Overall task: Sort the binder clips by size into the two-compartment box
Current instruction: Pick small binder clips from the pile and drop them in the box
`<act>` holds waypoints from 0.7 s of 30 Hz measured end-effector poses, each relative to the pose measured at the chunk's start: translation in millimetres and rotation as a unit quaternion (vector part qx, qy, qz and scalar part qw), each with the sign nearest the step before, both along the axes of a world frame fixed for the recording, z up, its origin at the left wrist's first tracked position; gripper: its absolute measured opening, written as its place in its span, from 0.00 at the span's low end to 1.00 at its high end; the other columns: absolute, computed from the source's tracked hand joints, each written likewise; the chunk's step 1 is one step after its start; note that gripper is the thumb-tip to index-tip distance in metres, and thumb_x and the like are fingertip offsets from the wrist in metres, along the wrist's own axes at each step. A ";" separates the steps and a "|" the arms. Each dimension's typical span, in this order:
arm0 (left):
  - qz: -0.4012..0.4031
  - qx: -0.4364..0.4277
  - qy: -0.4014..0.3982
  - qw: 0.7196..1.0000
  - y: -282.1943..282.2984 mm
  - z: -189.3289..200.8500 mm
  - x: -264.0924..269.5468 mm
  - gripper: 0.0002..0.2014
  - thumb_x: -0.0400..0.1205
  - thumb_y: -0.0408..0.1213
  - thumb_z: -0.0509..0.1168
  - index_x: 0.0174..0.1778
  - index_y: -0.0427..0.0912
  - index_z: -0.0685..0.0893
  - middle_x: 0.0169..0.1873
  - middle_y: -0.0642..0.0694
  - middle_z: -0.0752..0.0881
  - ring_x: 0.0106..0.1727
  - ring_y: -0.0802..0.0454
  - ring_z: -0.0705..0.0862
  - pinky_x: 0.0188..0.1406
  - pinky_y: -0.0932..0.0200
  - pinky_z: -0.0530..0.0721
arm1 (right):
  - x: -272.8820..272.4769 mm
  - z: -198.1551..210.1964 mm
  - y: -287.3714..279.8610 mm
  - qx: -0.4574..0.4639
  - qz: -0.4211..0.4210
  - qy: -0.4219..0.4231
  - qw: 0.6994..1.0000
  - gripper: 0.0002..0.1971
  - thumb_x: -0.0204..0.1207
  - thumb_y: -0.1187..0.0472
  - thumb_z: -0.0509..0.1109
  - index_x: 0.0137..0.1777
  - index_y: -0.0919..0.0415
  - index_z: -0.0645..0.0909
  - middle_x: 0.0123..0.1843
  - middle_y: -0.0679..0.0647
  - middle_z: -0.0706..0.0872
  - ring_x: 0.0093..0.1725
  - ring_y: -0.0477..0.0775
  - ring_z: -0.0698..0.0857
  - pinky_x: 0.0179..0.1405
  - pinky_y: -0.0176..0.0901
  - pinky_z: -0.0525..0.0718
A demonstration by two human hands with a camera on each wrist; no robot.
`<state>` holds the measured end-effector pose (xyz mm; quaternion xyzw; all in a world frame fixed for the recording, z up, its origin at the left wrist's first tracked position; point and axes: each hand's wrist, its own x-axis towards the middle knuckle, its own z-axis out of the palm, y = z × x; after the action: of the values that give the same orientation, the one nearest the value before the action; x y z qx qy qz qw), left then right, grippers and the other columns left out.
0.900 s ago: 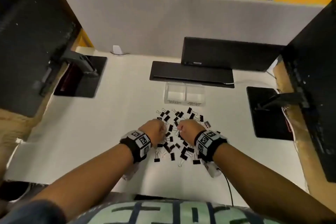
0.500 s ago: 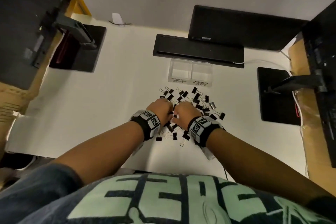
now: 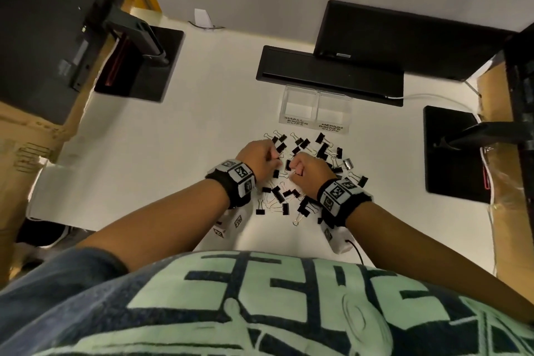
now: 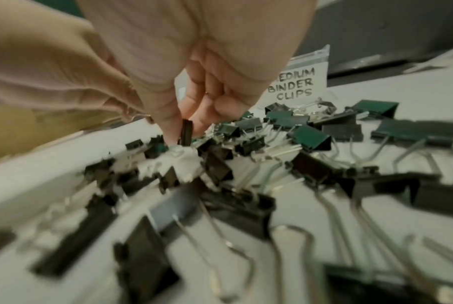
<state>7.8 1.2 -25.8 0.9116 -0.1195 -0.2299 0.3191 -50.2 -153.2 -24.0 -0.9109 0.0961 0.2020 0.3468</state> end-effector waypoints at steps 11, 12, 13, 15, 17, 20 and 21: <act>0.105 -0.058 0.144 0.982 20.8 8.1 5.4 0.18 0.82 0.33 0.52 0.32 0.47 0.83 0.31 0.48 0.84 0.31 0.50 0.79 0.27 0.63 0.74 | -0.6 17.2 4.9 0.100 -0.031 0.158 0.982 0.08 0.76 0.58 0.67 0.43 0.64 0.78 0.34 0.54 0.77 0.32 0.50 0.76 0.31 0.36 0.75; 0.097 -0.047 0.142 0.984 19.1 8.0 4.3 0.18 0.82 0.33 0.51 0.31 0.46 0.82 0.33 0.46 0.84 0.31 0.50 0.78 0.27 0.62 0.73 | -1.4 15.1 8.5 0.048 0.009 0.152 0.987 0.08 0.75 0.57 0.69 0.42 0.63 0.77 0.34 0.53 0.76 0.35 0.51 0.76 0.31 0.36 0.74; 0.087 -0.032 0.139 0.986 16.7 7.3 3.2 0.17 0.83 0.34 0.51 0.33 0.45 0.82 0.36 0.45 0.84 0.30 0.51 0.77 0.27 0.62 0.72 | -2.7 14.0 11.6 0.004 0.035 0.145 0.989 0.08 0.74 0.58 0.71 0.41 0.61 0.76 0.34 0.52 0.76 0.38 0.52 0.76 0.31 0.36 0.75; 0.064 -0.002 0.128 0.990 10.8 5.7 0.4 0.13 0.84 0.39 0.54 0.39 0.41 0.80 0.37 0.44 0.83 0.32 0.50 0.77 0.29 0.61 0.74 | -3.5 9.7 16.1 -0.059 0.063 0.131 0.988 0.08 0.73 0.58 0.73 0.44 0.58 0.77 0.40 0.49 0.78 0.43 0.51 0.78 0.36 0.38 0.76; 0.020 0.029 0.090 0.995 5.4 4.6 -2.6 0.09 0.82 0.41 0.59 0.44 0.40 0.80 0.38 0.45 0.83 0.37 0.49 0.80 0.37 0.56 0.79 | -2.9 6.7 19.1 -0.108 0.103 0.123 0.981 0.12 0.74 0.56 0.73 0.52 0.60 0.79 0.46 0.50 0.78 0.46 0.52 0.78 0.38 0.38 0.74; -0.094 0.095 0.051 0.990 0.6 2.3 -2.4 0.09 0.80 0.40 0.64 0.53 0.43 0.81 0.50 0.46 0.85 0.50 0.47 0.85 0.49 0.53 0.83 | -0.6 2.4 22.6 -0.133 0.107 0.127 0.977 0.14 0.74 0.56 0.73 0.54 0.64 0.81 0.52 0.56 0.84 0.52 0.56 0.84 0.42 0.41 0.75; -0.131 0.117 0.044 0.983 -0.5 1.5 -1.8 0.10 0.80 0.40 0.65 0.56 0.44 0.80 0.54 0.45 0.83 0.53 0.47 0.84 0.52 0.53 0.82 | -0.9 1.4 24.0 -0.136 0.105 0.121 0.978 0.13 0.74 0.56 0.73 0.53 0.64 0.81 0.53 0.57 0.85 0.52 0.57 0.85 0.42 0.42 0.77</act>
<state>6.0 0.7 -24.2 0.9082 -0.1962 -0.3220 0.1817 -51.1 -129.2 -22.6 -0.9233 0.0680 0.3309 0.1826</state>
